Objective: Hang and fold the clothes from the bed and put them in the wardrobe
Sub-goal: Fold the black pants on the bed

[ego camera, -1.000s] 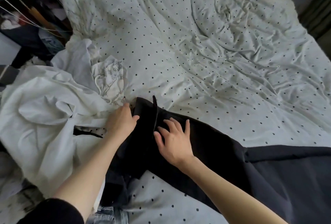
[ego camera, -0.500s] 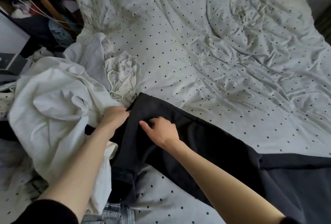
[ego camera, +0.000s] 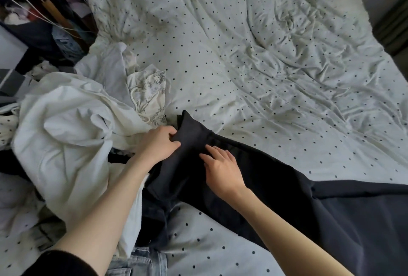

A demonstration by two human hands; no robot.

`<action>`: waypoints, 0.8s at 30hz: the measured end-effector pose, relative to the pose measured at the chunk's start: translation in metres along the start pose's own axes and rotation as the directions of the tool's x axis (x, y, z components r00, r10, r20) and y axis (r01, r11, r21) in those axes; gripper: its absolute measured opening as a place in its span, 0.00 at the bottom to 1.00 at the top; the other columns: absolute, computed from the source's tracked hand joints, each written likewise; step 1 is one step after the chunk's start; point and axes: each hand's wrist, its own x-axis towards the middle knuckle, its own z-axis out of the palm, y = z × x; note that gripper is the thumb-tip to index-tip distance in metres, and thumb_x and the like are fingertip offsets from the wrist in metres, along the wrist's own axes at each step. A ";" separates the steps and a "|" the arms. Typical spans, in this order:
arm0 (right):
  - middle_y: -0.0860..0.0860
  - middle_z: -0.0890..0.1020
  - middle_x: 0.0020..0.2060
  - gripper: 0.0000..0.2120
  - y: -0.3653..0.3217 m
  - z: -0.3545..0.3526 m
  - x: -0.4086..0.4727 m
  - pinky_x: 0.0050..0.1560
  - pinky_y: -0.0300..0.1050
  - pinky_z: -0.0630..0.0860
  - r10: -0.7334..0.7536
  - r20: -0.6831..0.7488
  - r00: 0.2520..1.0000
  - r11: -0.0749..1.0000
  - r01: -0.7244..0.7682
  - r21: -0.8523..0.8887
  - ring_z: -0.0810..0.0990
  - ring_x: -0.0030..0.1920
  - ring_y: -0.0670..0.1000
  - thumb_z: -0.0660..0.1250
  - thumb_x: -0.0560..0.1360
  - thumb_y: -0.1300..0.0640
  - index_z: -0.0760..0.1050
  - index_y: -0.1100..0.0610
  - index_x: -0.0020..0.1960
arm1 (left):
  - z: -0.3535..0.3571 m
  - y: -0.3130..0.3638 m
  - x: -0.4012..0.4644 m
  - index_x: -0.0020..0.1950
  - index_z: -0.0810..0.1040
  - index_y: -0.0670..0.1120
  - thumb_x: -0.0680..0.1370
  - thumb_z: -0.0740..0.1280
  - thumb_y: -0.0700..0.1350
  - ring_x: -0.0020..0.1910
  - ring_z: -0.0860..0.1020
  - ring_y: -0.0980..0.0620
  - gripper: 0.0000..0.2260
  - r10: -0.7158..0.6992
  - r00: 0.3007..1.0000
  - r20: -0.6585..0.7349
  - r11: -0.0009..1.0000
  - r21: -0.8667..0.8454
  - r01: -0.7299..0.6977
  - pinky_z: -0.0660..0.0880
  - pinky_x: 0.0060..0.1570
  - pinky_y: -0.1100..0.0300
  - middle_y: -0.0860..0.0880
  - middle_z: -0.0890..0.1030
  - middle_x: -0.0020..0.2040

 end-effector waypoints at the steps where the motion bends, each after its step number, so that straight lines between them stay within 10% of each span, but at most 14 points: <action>1: 0.52 0.63 0.73 0.19 0.007 -0.009 -0.011 0.74 0.50 0.49 0.023 -0.039 0.999 1.000 -0.023 -0.003 0.57 0.75 0.51 0.56 0.80 0.58 0.68 0.53 0.70 | 0.002 0.011 -0.005 0.44 0.76 0.48 0.74 0.67 0.44 0.43 0.79 0.45 0.02 0.053 0.999 0.003 0.999 -0.009 -0.053 0.73 0.43 0.54 0.48 0.81 0.39; 7: 0.57 0.82 0.55 0.12 0.042 -0.045 -0.086 0.63 0.64 0.67 0.062 -0.379 0.923 0.981 -0.127 -0.147 0.79 0.60 0.59 0.74 0.69 0.60 0.82 0.57 0.53 | -0.018 0.047 -0.023 0.43 0.75 0.45 0.76 0.66 0.48 0.38 0.73 0.51 0.07 0.024 0.984 -0.179 0.996 -0.080 -0.039 0.66 0.33 0.59 0.51 0.75 0.36; 13: 0.52 0.52 0.77 0.27 0.049 -0.052 -0.106 0.69 0.64 0.31 0.220 -0.040 0.975 0.929 -0.222 -0.296 0.47 0.77 0.54 0.50 0.80 0.41 0.52 0.48 0.76 | -0.066 0.024 -0.057 0.36 0.74 0.41 0.77 0.67 0.46 0.45 0.77 0.39 0.12 -0.136 0.964 -0.229 0.968 -0.238 0.080 0.73 0.44 0.51 0.43 0.76 0.37; 24: 0.46 0.42 0.77 0.28 -0.041 -0.024 -0.111 0.67 0.72 0.38 0.349 0.016 0.937 0.937 -0.348 -0.040 0.38 0.76 0.52 0.41 0.79 0.36 0.41 0.41 0.76 | -0.090 -0.064 -0.180 0.41 0.71 0.45 0.77 0.67 0.45 0.36 0.73 0.50 0.07 -0.113 0.896 -0.430 0.968 -0.252 0.001 0.66 0.34 0.63 0.49 0.76 0.36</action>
